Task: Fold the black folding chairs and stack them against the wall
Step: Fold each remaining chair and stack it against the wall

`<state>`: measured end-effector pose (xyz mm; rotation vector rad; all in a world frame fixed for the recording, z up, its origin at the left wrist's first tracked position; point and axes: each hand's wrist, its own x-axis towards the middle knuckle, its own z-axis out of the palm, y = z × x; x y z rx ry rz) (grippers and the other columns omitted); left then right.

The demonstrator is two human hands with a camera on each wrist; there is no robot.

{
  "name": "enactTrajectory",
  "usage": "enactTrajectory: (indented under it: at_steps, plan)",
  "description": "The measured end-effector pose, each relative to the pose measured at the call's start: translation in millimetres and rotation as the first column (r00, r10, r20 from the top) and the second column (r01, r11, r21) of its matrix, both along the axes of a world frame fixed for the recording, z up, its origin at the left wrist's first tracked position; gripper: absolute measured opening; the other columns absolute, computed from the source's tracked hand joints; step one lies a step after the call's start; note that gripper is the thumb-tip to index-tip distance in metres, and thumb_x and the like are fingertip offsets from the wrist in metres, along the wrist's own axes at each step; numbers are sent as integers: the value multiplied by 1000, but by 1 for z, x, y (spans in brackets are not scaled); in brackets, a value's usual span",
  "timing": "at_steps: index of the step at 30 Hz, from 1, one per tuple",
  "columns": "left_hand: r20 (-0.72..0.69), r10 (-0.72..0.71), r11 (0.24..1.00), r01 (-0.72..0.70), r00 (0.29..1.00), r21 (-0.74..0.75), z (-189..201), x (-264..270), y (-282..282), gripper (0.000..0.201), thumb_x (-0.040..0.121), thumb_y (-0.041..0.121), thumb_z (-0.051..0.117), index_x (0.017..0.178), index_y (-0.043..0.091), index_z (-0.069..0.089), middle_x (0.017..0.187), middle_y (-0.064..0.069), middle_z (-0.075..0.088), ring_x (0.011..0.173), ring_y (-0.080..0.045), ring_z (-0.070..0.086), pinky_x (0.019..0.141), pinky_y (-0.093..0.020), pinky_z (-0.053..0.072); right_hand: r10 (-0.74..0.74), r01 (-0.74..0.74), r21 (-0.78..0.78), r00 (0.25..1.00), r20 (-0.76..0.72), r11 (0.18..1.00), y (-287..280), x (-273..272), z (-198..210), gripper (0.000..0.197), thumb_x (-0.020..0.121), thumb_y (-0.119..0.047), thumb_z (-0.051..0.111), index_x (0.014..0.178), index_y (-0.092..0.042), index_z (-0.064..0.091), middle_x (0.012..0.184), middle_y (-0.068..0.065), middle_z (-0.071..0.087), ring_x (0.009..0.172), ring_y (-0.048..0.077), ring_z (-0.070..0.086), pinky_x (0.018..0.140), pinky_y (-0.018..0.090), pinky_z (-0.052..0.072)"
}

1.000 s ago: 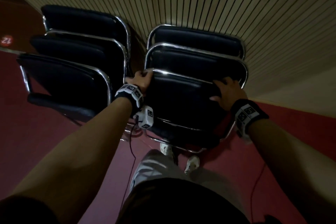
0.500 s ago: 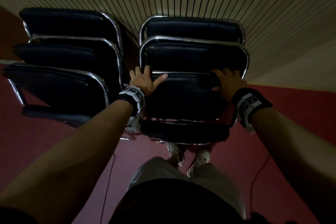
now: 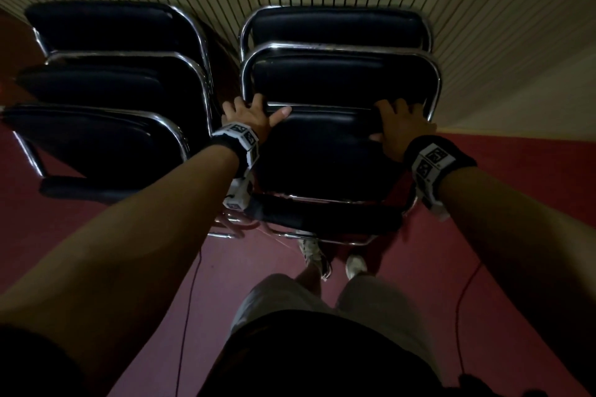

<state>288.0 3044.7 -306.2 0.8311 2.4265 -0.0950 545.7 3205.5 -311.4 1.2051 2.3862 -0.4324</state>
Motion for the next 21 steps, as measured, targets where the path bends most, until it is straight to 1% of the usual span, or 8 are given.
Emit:
enactTrajectory:
  at_steps: [2,5,9,11,14,18,20,21]
  plan:
    - [-53,-5,1000,5,999,2,0,9,0,76,91,78,27,149,28,34,152,-18,33,138,-43,26,114,-56,21,9,-9,-19,1000,4,1000,1,-3,0,66,96,-39,62,149,-27,26,150,15,32,134,44,32,97,63,40]
    - [-135,-75,993,86,988,82,3,34,9,54,103,54,32,146,24,43,154,-18,37,138,-42,30,117,-55,22,18,-19,-76,1000,-13,997,9,-5,0,66,96,-41,61,150,-27,25,150,16,31,135,45,30,103,61,38]
    - [-143,-144,977,164,979,135,28,72,2,56,100,43,46,152,25,37,156,-18,34,142,-42,28,119,-51,22,41,-39,-123,999,19,992,3,2,6,70,95,-46,59,152,-28,23,156,15,26,139,45,27,109,62,36]
    - [-132,-156,980,171,979,102,35,72,-8,53,99,40,44,149,24,43,150,-18,44,138,-41,35,116,-47,26,50,-48,-83,998,25,995,-7,6,8,72,93,-45,60,152,-27,22,154,14,28,137,43,29,108,63,35]
    - [-167,-134,982,153,977,106,60,74,-27,41,96,35,43,131,21,59,128,-17,63,121,-38,53,107,-43,32,105,-105,-24,994,-8,994,-21,18,29,70,94,-37,56,153,-25,21,153,13,27,137,42,28,108,63,33]
    - [-144,-15,992,33,989,120,103,91,-69,37,102,28,41,124,7,63,121,-20,67,112,-40,63,95,-40,47,318,-313,57,940,-122,948,-46,14,67,47,98,-29,49,139,-9,46,137,17,46,125,38,44,102,46,44]
    - [-100,48,990,-33,994,140,115,101,-83,41,102,32,41,120,5,67,118,-21,68,111,-40,63,92,-39,49,353,-354,15,929,-112,935,-58,10,82,37,98,-27,46,128,-9,59,128,15,56,115,35,54,95,41,50]
    - [-93,116,981,-100,989,166,128,105,-112,40,101,33,43,115,5,69,115,-20,68,108,-38,65,89,-38,51,436,-437,29,888,-143,899,-77,-1,96,35,97,-27,46,122,-11,64,123,14,61,110,33,59,93,39,53]
